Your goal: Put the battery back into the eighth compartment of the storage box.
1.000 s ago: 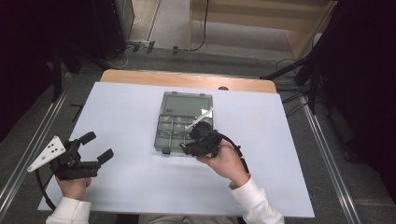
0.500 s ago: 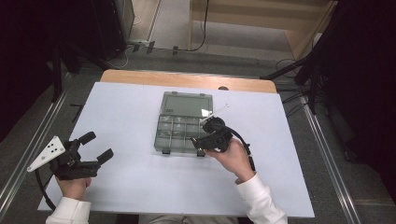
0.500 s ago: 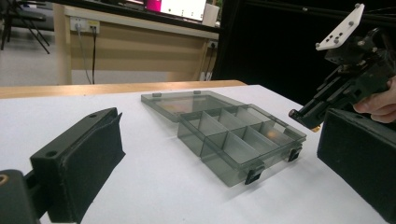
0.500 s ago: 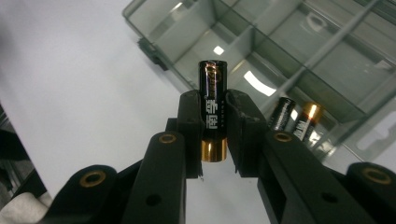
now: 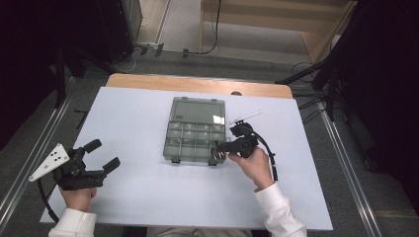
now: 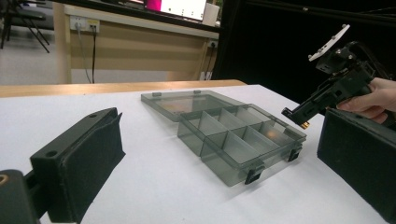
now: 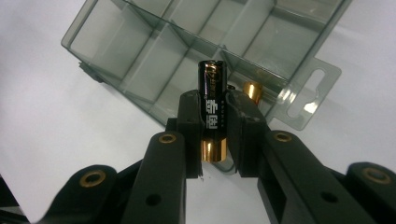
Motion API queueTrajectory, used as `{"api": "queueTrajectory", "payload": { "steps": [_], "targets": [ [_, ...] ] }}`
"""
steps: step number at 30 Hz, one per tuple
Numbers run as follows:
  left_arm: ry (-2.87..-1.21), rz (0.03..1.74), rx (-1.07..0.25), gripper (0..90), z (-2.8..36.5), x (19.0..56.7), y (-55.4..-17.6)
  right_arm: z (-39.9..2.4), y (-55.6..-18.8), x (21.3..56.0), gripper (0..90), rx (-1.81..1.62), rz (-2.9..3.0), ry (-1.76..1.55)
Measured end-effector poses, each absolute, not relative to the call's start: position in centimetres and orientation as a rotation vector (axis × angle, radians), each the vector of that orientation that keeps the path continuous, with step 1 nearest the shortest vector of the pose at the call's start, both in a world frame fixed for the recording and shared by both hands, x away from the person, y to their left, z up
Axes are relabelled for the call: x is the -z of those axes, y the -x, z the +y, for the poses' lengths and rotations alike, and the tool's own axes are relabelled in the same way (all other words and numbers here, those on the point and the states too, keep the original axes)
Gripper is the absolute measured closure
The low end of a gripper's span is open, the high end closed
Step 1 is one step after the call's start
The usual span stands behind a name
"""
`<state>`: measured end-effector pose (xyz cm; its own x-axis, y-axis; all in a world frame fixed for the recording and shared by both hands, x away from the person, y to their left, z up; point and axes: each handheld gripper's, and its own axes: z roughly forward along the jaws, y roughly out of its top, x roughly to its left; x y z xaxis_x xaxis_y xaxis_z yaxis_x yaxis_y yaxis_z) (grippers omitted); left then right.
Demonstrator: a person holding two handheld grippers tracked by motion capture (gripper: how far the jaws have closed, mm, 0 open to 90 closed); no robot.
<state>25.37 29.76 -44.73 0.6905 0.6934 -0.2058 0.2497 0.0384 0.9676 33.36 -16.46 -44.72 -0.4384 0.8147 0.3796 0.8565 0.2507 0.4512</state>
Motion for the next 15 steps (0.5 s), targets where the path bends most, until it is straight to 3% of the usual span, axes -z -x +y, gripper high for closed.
{"api": "queueTrajectory", "payload": {
  "steps": [12,13,15],
  "targets": [
    [-1.533,0.805,-0.401,0.0,29.8,44.7,-25.4,-15.9,-33.3,45.2,77.5,0.962,-2.422,1.649],
    [-1.532,0.805,-0.4,0.0,29.8,44.7,-25.4,-15.8,-33.3,45.3,75.0,0.954,-2.421,1.654],
    [-1.531,0.805,-0.399,0.0,29.8,44.7,-25.4,-15.5,-33.4,45.5,47.7,0.937,-2.471,1.648]
  ]
}}
